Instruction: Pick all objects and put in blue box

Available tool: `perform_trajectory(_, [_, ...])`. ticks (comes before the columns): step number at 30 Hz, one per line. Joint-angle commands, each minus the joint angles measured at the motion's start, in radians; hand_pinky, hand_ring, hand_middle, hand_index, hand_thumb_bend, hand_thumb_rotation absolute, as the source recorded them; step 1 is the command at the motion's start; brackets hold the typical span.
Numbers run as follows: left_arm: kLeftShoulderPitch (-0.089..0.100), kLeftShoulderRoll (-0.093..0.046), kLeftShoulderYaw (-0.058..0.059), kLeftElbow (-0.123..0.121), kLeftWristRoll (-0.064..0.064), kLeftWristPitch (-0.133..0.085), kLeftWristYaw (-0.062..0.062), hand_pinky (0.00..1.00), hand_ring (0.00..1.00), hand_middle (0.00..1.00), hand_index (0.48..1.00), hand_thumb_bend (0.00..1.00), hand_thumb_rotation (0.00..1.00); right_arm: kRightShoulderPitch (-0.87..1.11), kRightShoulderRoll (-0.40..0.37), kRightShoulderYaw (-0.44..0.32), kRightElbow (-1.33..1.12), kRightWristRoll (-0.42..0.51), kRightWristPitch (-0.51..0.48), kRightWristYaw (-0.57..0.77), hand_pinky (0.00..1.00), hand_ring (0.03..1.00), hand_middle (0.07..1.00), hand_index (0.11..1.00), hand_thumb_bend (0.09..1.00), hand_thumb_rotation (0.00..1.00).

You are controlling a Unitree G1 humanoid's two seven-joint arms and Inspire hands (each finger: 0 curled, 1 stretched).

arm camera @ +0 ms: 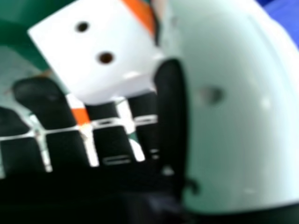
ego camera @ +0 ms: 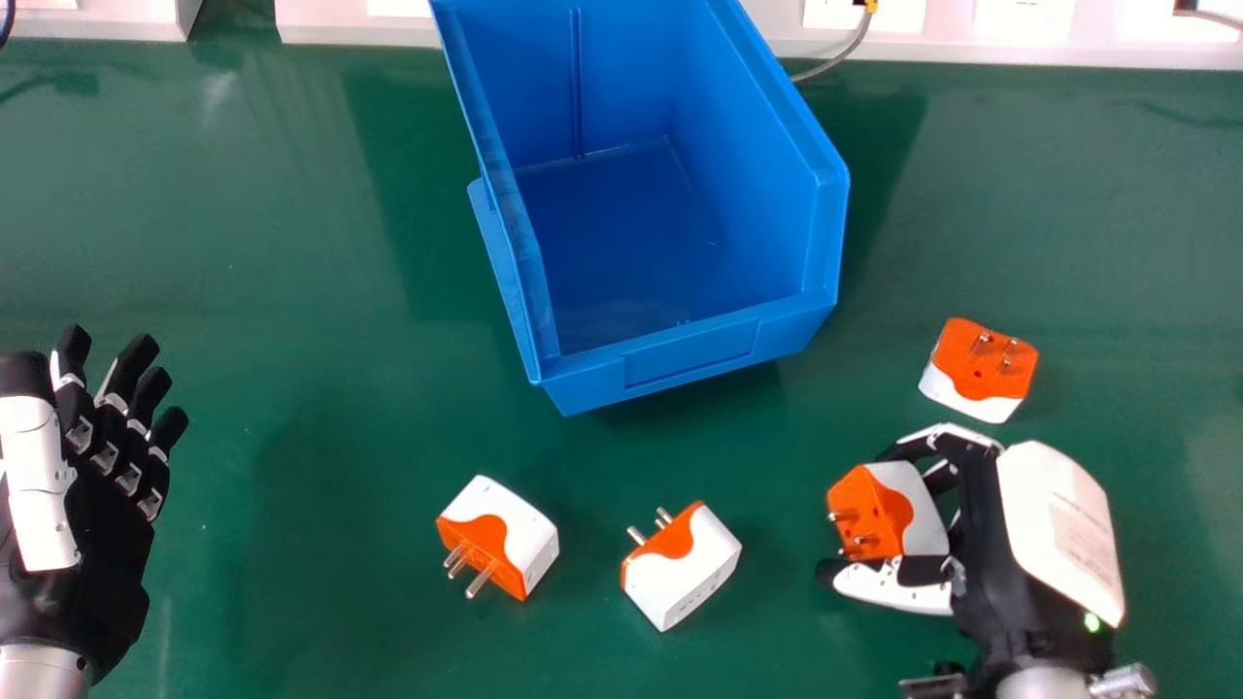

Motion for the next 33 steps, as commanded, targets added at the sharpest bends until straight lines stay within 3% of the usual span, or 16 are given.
perform_trajectory(1, [-0.005,0.011,0.003,-0.027,0.0,-0.002,0.004,1.0,1.0,0.98,0.976,0.86,0.98,0.006,-0.016,-0.015,-0.089,0.003,-0.032,0.003,0.1,0.137,0.202,0.471,0.489,0.12])
perform_trajectory(5, [-0.002,0.008,-0.001,-0.038,-0.002,0.004,0.011,1.0,1.0,0.98,0.98,0.85,0.98,0.016,-0.016,-0.023,-0.192,0.005,-0.056,0.015,0.09,0.128,0.194,0.47,0.489,0.12])
perform_trajectory(8, [-0.005,0.009,-0.001,-0.036,-0.004,0.006,0.008,1.0,1.0,0.99,0.981,0.85,0.98,0.008,-0.022,-0.023,-0.248,-0.01,-0.083,0.02,0.1,0.141,0.217,0.471,0.49,0.12])
perform_trajectory(12, [-0.005,0.009,-0.004,-0.039,0.003,0.006,0.014,1.0,1.0,0.98,0.981,0.85,0.99,-0.02,-0.017,-0.017,-0.312,-0.048,-0.079,0.045,0.08,0.118,0.181,0.47,0.491,0.12])
perform_trajectory(14, [-0.007,0.01,-0.004,-0.039,-0.001,0.008,0.01,1.0,1.0,0.99,0.982,0.85,0.99,-0.049,-0.005,-0.012,-0.339,-0.062,-0.066,0.065,0.07,0.098,0.152,0.47,0.49,0.12])
perform_trajectory(18, [-0.012,0.014,-0.006,-0.028,0.006,0.0,0.002,1.0,1.0,1.0,0.991,0.85,0.99,-0.145,-0.005,-0.008,-0.348,-0.066,-0.095,0.098,0.07,0.093,0.147,0.47,0.489,0.12])
perform_trajectory(21, [-0.015,0.013,-0.006,-0.027,0.009,0.006,0.007,1.0,1.0,0.99,0.988,0.85,0.99,-0.233,-0.01,0.002,-0.313,-0.075,-0.103,0.116,0.08,0.104,0.163,0.47,0.488,0.12])
perform_trajectory(25, [-0.016,0.01,-0.004,-0.033,0.0,0.015,0.006,1.0,1.0,0.99,0.992,0.85,0.98,-0.382,0.023,0.008,-0.181,-0.038,-0.104,0.123,0.09,0.114,0.178,0.47,0.487,0.12])
perform_trajectory(27, [-0.015,0.01,-0.005,-0.035,0.006,0.012,0.01,1.0,1.0,0.99,0.988,0.85,0.98,-0.46,0.045,0.012,-0.093,-0.027,-0.107,0.106,0.09,0.112,0.172,0.47,0.488,0.12])
perform_trajectory(30, [-0.017,0.013,-0.006,-0.027,0.009,0.007,0.004,1.0,1.0,0.99,0.987,0.85,0.97,-0.569,0.073,0.022,0.033,-0.024,-0.104,0.091,0.11,0.158,0.228,0.473,0.486,0.13])
perform_trajectory(33, [-0.015,0.013,-0.007,-0.027,0.01,0.005,0.001,1.0,1.0,0.99,0.988,0.86,0.97,-0.661,0.099,0.028,0.136,-0.022,-0.104,0.07,0.08,0.111,0.169,0.47,0.486,0.13])
